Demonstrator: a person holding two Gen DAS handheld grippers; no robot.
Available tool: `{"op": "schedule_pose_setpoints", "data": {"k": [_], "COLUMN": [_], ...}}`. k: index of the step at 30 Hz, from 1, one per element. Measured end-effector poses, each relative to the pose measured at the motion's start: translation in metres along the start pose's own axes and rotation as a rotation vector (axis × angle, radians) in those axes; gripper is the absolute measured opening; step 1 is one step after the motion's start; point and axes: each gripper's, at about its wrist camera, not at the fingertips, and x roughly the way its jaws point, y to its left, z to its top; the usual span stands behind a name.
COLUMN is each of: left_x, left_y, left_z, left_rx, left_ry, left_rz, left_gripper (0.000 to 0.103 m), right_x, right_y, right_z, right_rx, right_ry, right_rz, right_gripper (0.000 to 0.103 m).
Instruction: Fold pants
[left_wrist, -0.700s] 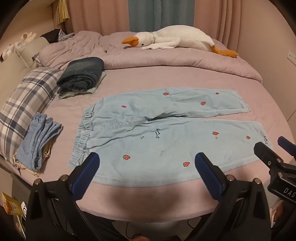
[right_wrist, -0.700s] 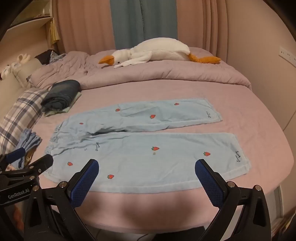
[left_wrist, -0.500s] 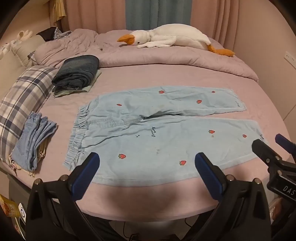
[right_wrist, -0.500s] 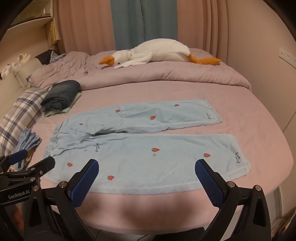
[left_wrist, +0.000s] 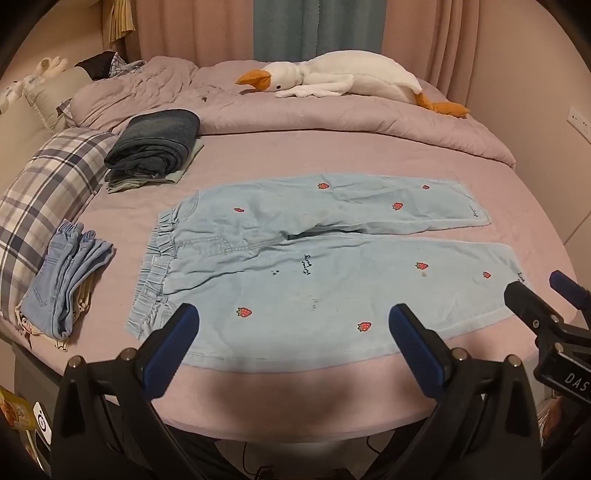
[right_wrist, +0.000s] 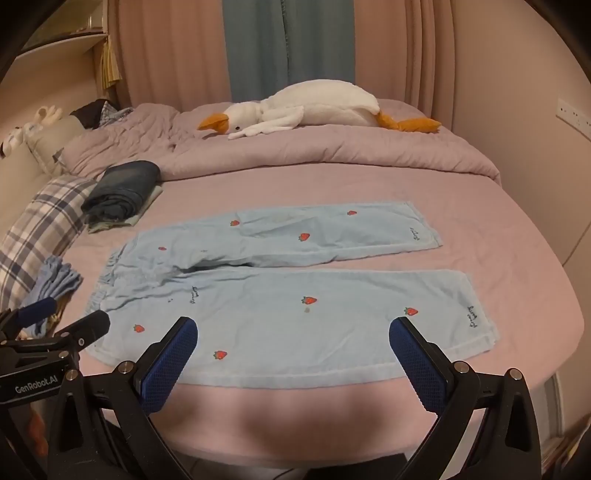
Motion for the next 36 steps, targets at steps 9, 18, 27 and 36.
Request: {"op": "schedule_pose_setpoints", "data": {"k": [9,18,27,36], "left_x": [-0.0006,0.002,0.0017,0.002], "left_y": [-0.0001,0.0017,0.0027,0.0031], "left_z": [0.0015,0.0025,0.0027,0.0038], "left_rx": [-0.001,-0.003,-0.002,0.0], "left_ry": [0.0,0.01,0.007,0.01], "left_rz": [0.011,0.021,0.02,0.018], "left_gripper": [0.103,0.103,0.103,0.103], "right_x": [-0.0017,-0.0017,-0.0017,-0.0016], "right_y": [-0.0021,-0.0013,-0.0011,-0.0006], "right_z": [0.0004,-0.0003,-0.0004,-0.0007], "right_rx": [-0.003,-0.002,-0.002,-0.002], "right_ry": [-0.005,-0.006,-0.006,-0.008], "right_rz": [0.0,0.001,0.0,0.0], "right_gripper": [0.103,0.103,0.103,0.103]}}
